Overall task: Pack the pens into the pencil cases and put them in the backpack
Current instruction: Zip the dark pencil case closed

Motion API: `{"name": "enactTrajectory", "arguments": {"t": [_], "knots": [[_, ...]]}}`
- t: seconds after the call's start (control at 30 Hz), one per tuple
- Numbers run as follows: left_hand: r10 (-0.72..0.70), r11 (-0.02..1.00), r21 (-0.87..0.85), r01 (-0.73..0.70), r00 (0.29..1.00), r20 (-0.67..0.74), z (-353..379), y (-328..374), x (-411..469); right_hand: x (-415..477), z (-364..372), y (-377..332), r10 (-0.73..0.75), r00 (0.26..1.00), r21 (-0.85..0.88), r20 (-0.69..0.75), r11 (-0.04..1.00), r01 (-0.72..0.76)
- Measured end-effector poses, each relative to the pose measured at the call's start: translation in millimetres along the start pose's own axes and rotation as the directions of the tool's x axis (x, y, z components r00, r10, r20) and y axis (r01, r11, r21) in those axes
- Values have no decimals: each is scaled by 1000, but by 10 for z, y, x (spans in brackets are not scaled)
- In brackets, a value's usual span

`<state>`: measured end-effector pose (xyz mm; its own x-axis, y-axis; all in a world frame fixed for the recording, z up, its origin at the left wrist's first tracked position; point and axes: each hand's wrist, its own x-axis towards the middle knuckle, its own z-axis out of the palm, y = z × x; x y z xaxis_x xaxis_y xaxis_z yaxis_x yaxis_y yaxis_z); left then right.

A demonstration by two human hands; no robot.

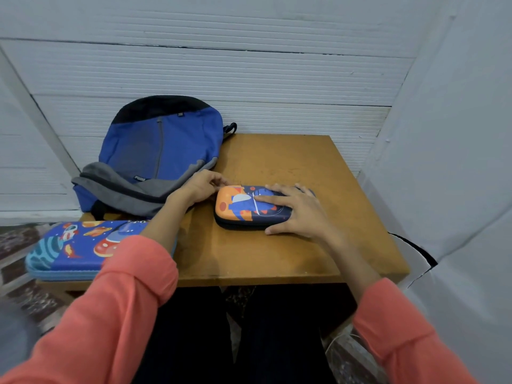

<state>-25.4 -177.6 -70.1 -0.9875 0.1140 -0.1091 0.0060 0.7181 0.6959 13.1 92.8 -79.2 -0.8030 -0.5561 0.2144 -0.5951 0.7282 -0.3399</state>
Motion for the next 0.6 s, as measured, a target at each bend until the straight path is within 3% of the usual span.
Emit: {"name": "enactTrajectory", "arguments": {"t": [0.17, 0.33, 0.6], "knots": [[107, 965, 250, -73, 986, -128, 26, -7, -1, -2, 4, -1, -3, 1000, -21, 8, 1000, 3], [280, 844, 518, -138, 938, -206, 61, -11, -146, -9, 27, 8, -8, 1000, -35, -6, 999, 8], [254, 840, 535, -93, 938, -236, 34, -36, -344, -12, 18, -13, 8, 1000, -6, -3, 1000, -8]]}}
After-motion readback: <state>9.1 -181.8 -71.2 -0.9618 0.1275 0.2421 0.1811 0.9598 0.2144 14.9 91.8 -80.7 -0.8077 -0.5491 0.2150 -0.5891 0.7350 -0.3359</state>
